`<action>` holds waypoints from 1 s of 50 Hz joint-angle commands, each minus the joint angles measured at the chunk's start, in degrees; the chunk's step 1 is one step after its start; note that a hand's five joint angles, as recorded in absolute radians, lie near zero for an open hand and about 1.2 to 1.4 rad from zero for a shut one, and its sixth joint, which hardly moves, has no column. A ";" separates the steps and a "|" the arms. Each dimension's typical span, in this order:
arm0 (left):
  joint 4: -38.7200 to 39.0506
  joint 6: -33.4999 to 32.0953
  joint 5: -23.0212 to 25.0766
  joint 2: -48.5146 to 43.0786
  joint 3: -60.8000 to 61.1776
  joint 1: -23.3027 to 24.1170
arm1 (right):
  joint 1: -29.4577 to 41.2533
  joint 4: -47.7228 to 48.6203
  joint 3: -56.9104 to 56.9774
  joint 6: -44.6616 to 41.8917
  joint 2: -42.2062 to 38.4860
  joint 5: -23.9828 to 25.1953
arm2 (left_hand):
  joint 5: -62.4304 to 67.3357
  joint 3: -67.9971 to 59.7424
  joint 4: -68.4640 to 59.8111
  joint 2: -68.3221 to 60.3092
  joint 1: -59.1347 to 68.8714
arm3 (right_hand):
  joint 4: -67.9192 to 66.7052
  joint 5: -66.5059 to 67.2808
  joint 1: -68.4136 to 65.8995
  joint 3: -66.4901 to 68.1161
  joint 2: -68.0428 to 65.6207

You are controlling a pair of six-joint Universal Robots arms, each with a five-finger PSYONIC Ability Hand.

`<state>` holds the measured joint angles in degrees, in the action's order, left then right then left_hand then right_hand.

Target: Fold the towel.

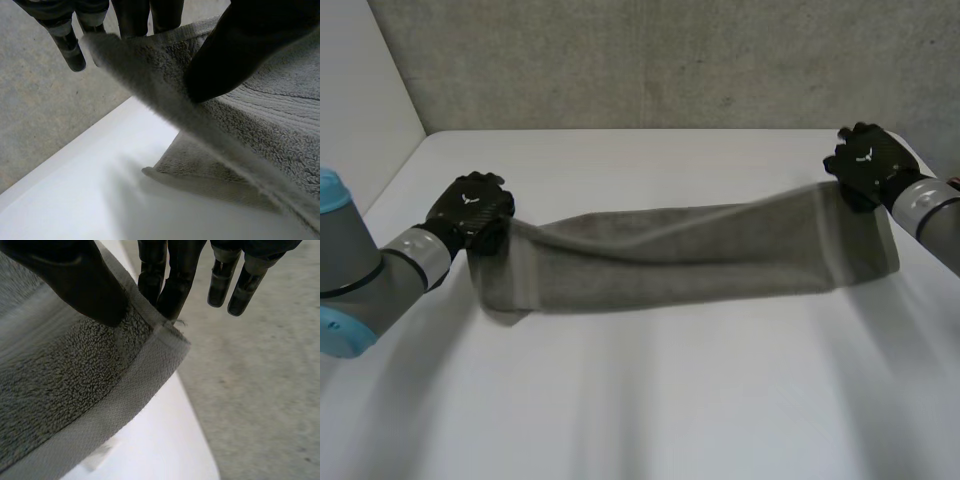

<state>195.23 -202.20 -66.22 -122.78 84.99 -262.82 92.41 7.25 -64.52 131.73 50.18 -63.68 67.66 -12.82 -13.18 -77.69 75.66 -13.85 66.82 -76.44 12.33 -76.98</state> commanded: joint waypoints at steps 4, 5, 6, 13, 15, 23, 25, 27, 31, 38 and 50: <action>3.31 0.67 -1.37 -4.83 -4.31 2.93 | 2.95 15.08 5.20 3.36 -8.43 -6.37 | 2.34 2.82 3.18 -2.31 4.34 | 3.85 3.18 -3.56 -2.33 -3.02; 4.62 1.02 -2.24 -5.36 -4.39 3.45 | 3.30 16.12 6.15 3.45 -9.82 -6.28 | 2.34 2.82 3.18 -2.31 4.34 | 3.85 3.18 -3.56 -2.33 -3.02; 5.76 1.54 -2.94 -5.71 -4.48 3.98 | 3.39 16.57 7.29 3.53 -11.58 -6.36 | 2.34 2.82 3.18 -2.31 4.34 | 3.85 3.18 -3.56 -2.33 -3.02; 8.41 2.95 -4.09 -6.59 -4.83 5.47 | 4.53 16.92 11.52 3.53 -17.38 -6.28 | 2.34 2.82 3.18 -2.31 4.34 | 3.85 3.18 -3.56 -2.33 -3.02; 8.67 2.95 -4.18 -6.68 -4.83 5.57 | 4.53 16.92 12.57 3.62 -18.44 -6.19 | 2.34 2.82 3.18 -2.31 4.34 | 3.85 3.18 -3.56 -2.33 -3.02; 10.52 2.78 -5.32 -7.21 -5.97 5.74 | 4.36 17.19 17.15 3.62 -22.49 -6.54 | 2.34 2.82 3.18 -2.31 4.34 | 3.85 3.18 -3.56 -2.33 -3.02; 11.05 2.60 -7.25 -8.26 -7.11 5.74 | 4.36 17.45 17.59 3.62 -22.76 -6.45 | 2.34 2.82 3.18 -2.31 4.34 | 3.85 3.18 -3.56 -2.33 -3.02; 11.05 2.52 -7.78 -8.70 -7.64 5.65 | 4.36 17.89 17.94 3.71 -23.02 -6.54 | 2.34 2.82 3.18 -2.31 4.34 | 3.85 3.18 -3.56 -2.33 -3.02; 11.05 2.51 -7.87 -9.32 -8.17 5.74 | 4.36 19.03 18.38 3.80 -23.55 -6.63 | 2.34 2.82 3.18 -2.31 4.34 | 3.85 3.18 -3.56 -2.33 -3.02; 11.14 2.60 -7.78 -9.58 -8.17 5.74 | 4.36 21.76 19.08 5.20 -23.55 -7.16 | 2.34 2.82 3.18 -2.31 4.34 | 3.85 3.18 -3.56 -2.33 -3.02; 11.14 2.51 -7.87 -10.81 -8.17 5.83 | 4.53 22.37 20.67 6.70 -25.74 -7.94 | 2.34 2.82 3.18 -2.31 4.34 | 3.85 3.18 -3.56 -2.33 -3.02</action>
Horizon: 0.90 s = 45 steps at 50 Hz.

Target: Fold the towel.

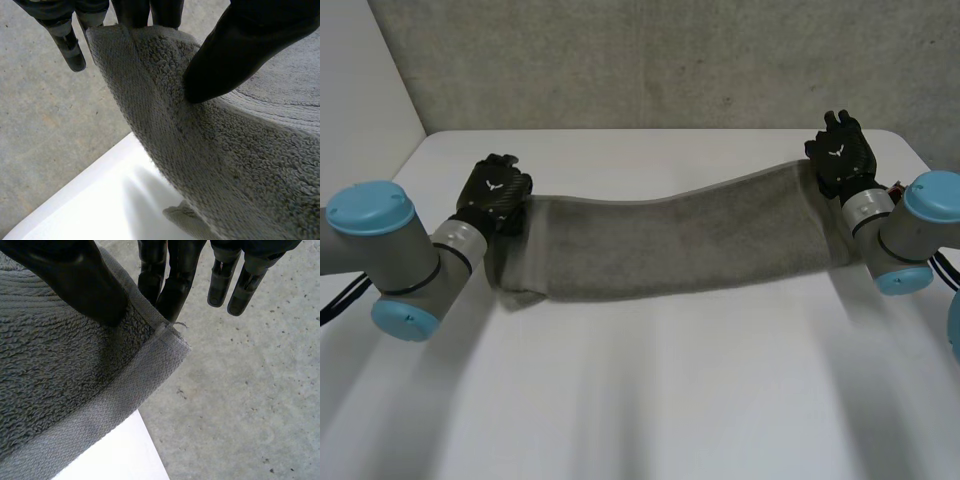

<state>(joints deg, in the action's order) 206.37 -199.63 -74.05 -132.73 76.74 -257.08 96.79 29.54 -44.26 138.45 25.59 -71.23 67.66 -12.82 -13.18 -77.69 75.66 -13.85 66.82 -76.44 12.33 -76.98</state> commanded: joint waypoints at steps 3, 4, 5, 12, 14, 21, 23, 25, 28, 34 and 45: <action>0.08 -0.05 -0.31 -1.30 -0.01 0.35 | 0.16 0.78 0.49 -0.29 -1.59 -2.06 | -9.92 2.82 3.18 9.95 -7.91 | 3.85 -27.90 27.53 -2.33 28.06; -0.01 -0.14 -1.00 -1.30 -0.01 0.44 | 0.16 0.78 0.49 -0.29 -1.60 -2.07 | -25.07 2.82 3.18 25.10 -23.07 | 3.85 -28.21 27.84 -2.33 28.37; -0.01 -0.14 -1.01 -1.30 -0.01 0.44 | 0.16 1.74 0.49 -0.46 -1.95 -2.77 | -25.22 2.82 3.18 25.25 -23.22 | 3.85 -66.82 67.47 -2.33 68.01; -0.10 -0.14 -5.22 0.80 -0.45 0.71 | 0.07 5.00 -0.39 -1.43 -1.25 -4.36 | -67.61 2.82 3.18 67.64 -65.61 | 3.85 -66.82 76.44 -2.33 76.98; -0.10 -0.14 -5.67 2.03 -0.37 0.71 | 0.07 5.09 -2.14 -1.26 1.64 -4.62 | -67.61 2.82 3.18 67.64 -65.61 | 3.85 -66.82 76.44 -2.33 76.98; -0.71 0.12 -6.20 8.02 1.39 0.71 | -0.02 5.00 -9.45 1.12 11.67 -5.15 | -67.61 2.82 3.18 67.64 -65.61 | 3.85 -66.82 76.44 -2.33 76.98; -0.80 0.30 -6.02 11.77 4.36 0.79 | -0.11 5.00 -11.99 2.79 14.75 -5.24 | -67.45 2.82 3.18 67.48 -65.44 | 3.85 -66.82 76.44 -2.33 76.98; -0.80 0.47 -5.93 14.23 6.47 0.88 | -0.37 3.60 -17.68 6.20 21.31 -4.63 | -67.11 2.82 3.18 67.14 -65.11 | 3.85 -66.82 76.44 -2.33 76.98; -0.80 0.74 -5.67 18.54 10.69 1.67 | -0.63 -0.16 -22.69 8.32 26.77 -4.19 | -66.94 2.82 3.18 66.97 -64.94 | 3.85 -66.82 76.44 -2.33 76.98; -0.71 0.83 -5.93 22.95 17.99 3.34 | -3.53 -11.43 -26.50 10.08 30.92 -2.34 | -66.94 2.82 3.18 66.97 -64.94 | 3.85 -66.82 71.07 -2.33 71.61; -2.46 5.99 -6.55 22.17 21.96 3.70 | -7.93 -28.48 -29.48 8.94 30.22 1.70 | -66.77 2.82 3.18 66.80 -64.77 | 3.85 -66.82 66.70 -2.33 67.23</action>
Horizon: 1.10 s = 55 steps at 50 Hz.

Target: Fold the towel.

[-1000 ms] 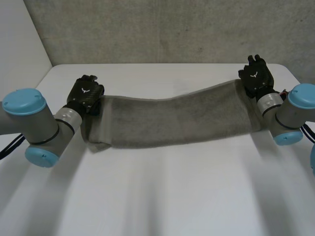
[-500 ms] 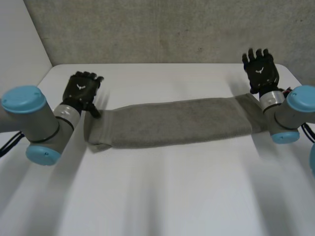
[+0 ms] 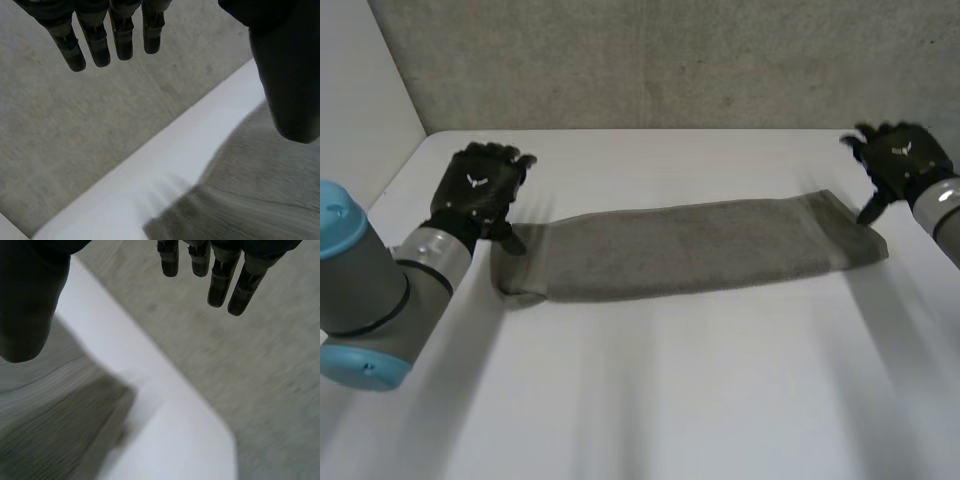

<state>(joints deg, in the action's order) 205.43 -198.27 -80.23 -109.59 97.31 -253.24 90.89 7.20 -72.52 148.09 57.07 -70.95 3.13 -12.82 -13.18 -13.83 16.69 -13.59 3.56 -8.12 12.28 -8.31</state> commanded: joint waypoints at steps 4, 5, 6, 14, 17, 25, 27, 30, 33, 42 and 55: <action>-1.88 7.63 -1.15 -1.06 1.39 -0.24 | -2.82 -6.32 -1.49 -3.93 -3.54 3.88 | -1.91 2.82 3.18 2.61 -5.47 | 3.59 -2.64 -2.80 -2.28 -2.60; -1.88 8.42 -1.76 -1.15 1.48 -0.15 | -3.09 -6.58 -1.22 -5.25 -4.42 4.41 | -1.91 2.82 3.18 2.61 -5.47 | 3.59 -0.13 -5.30 -2.28 -5.11; -1.79 8.95 -2.38 -1.24 1.57 -0.06 | -3.09 -6.58 -1.22 -5.27 -4.43 4.42 | -1.91 2.82 3.18 2.61 -5.47 | 3.59 -0.11 -5.33 -2.28 -5.13; 1.27 9.21 -3.18 -2.47 3.32 -0.06 | -3.53 -6.41 -0.26 -10.28 -9.44 4.33 | -1.91 2.82 3.18 2.61 -5.47 | 3.59 4.60 -10.04 -2.28 -9.84; 3.03 9.21 -3.09 -2.56 3.94 -0.06 | -4.85 -6.06 -0.17 -11.16 -10.14 4.59 | -1.91 2.82 3.18 2.61 -5.47 | 3.59 9.65 -15.08 -2.28 -14.89; 3.57 9.13 -3.09 -2.12 4.21 -0.41 | -5.82 -1.57 0.36 -11.24 -11.81 5.03 | -1.91 2.82 3.18 2.61 -5.47 | 3.59 16.38 -21.81 -2.28 -21.62; 3.57 9.13 -3.09 -2.03 4.21 -0.41 | -5.82 0.26 0.45 -11.16 -12.86 5.03 | -2.07 2.82 3.18 2.78 -5.63 | 3.59 16.54 -21.98 -2.28 -21.79; 3.66 9.21 -3.17 -1.85 4.38 -0.41 | -5.73 1.58 0.62 -11.16 -13.04 5.03 | -1.91 2.82 3.18 2.61 -5.47 | 3.59 21.39 -26.82 -2.28 -26.63; 4.01 9.13 -3.09 -1.77 4.91 -0.32 | -5.73 1.94 0.71 -11.07 -13.13 5.12 | -2.07 2.82 3.18 2.78 -5.63 | 3.59 24.95 -30.39 -2.28 -30.20; 4.71 9.13 -3.09 -1.50 5.35 0.03 | -5.20 2.03 1.06 -10.72 -14.01 6.53 | -2.07 2.82 3.18 2.78 -5.63 | 3.59 38.75 -44.18 -2.28 -43.99; 4.71 9.13 -3.17 -0.89 5.53 -0.59 | -7.57 1.77 1.33 -11.16 -12.34 9.87 | -2.08 2.82 3.18 2.78 -5.63 | 3.59 66.44 -71.88 -2.28 -71.69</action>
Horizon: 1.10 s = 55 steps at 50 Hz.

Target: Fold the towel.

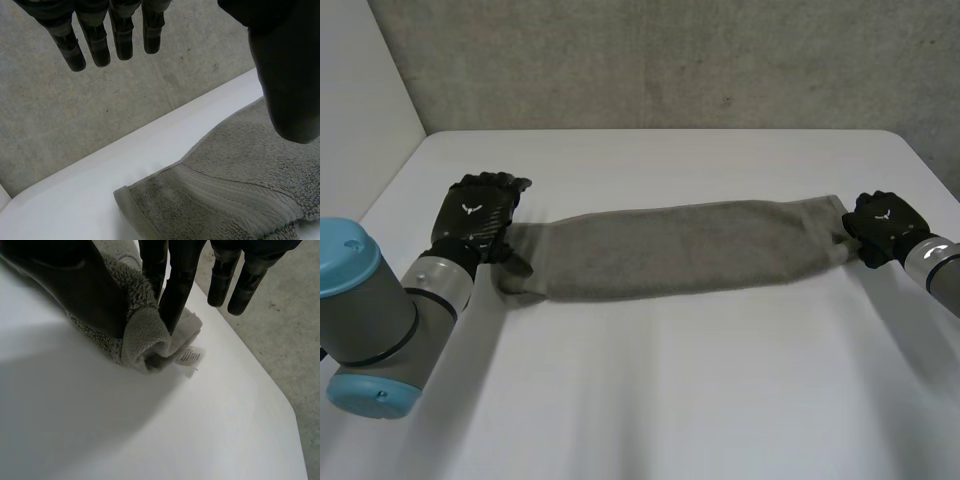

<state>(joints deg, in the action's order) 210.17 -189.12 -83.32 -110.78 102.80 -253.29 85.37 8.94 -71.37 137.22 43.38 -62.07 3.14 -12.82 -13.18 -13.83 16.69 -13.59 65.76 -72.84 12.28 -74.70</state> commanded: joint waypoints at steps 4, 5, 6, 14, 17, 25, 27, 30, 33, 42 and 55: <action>-0.03 -0.02 0.00 0.91 0.29 -0.80 | -6.35 0.90 0.61 -0.90 5.38 0.90 | -2.09 2.82 3.18 2.78 -5.63 | 3.59 4.24 -7.16 -2.28 -5.30; 0.06 -0.02 0.00 1.09 0.38 -0.89 | -7.67 1.25 1.05 -1.52 6.44 0.90 | -2.26 2.82 3.18 2.94 -5.80 | 3.59 4.24 -7.16 -2.28 -5.30; -0.03 -0.02 0.00 1.18 0.38 -0.89 | -7.68 1.25 1.06 -1.52 6.45 0.90 | -2.26 2.82 3.18 2.95 -5.80 | 3.59 4.24 -7.16 -2.28 -5.30; -0.03 -0.02 0.00 1.44 0.64 -1.06 | -8.74 3.10 1.06 -2.93 11.36 2.56 | -2.26 2.82 3.18 2.95 -5.80 | 3.59 4.24 -7.16 -2.28 -5.30; -0.03 0.07 -0.09 1.53 0.64 -1.06 | -6.99 3.01 -0.34 -2.75 14.79 5.11 | -2.26 2.82 3.18 2.95 -5.80 | 3.59 4.24 -7.16 -2.28 -5.30; -0.03 -0.02 -0.09 1.79 0.82 -0.97 | 7.67 3.01 -0.97 -1.79 20.33 7.93 | -2.26 2.82 3.18 2.95 -5.80 | 3.59 4.24 -7.16 -2.28 -5.30; -0.03 -0.02 -0.09 2.05 0.91 -0.97 | 10.87 3.10 -0.53 -1.43 20.52 7.93 | -2.26 2.82 3.18 2.95 -5.80 | 3.59 4.24 -7.16 -2.28 -5.30; 0.06 -0.01 -0.09 2.32 0.91 -1.06 | 16.81 3.10 1.57 -0.38 19.64 7.67 | -2.26 2.82 3.18 2.95 -5.80 | 3.59 4.24 -7.16 -2.28 -5.30; 0.06 0.07 -0.44 2.41 0.91 -1.24 | 22.35 3.28 3.59 0.58 16.58 7.23 | -2.26 2.82 3.18 2.95 -5.80 | 3.59 4.24 -7.16 -2.28 -5.30; 0.06 0.07 -1.14 2.41 0.99 -1.59 | 37.66 3.98 12.38 0.41 4.54 2.84 | -2.26 2.82 3.18 2.95 -5.80 | 3.59 4.24 -7.16 -2.28 -5.30; 0.06 0.07 -1.15 2.50 0.99 -1.94 | 46.54 6.62 19.50 0.15 -6.64 0.55 | -2.26 2.82 3.18 2.95 -5.80 | 3.59 4.24 -7.16 -2.28 -5.30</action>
<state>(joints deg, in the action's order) 210.24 -189.05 -84.48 -108.31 103.79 -254.97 129.68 15.03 -54.16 137.40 39.83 -60.64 3.13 -12.82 -13.18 -13.83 16.69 -13.59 65.84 -73.40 12.28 -76.14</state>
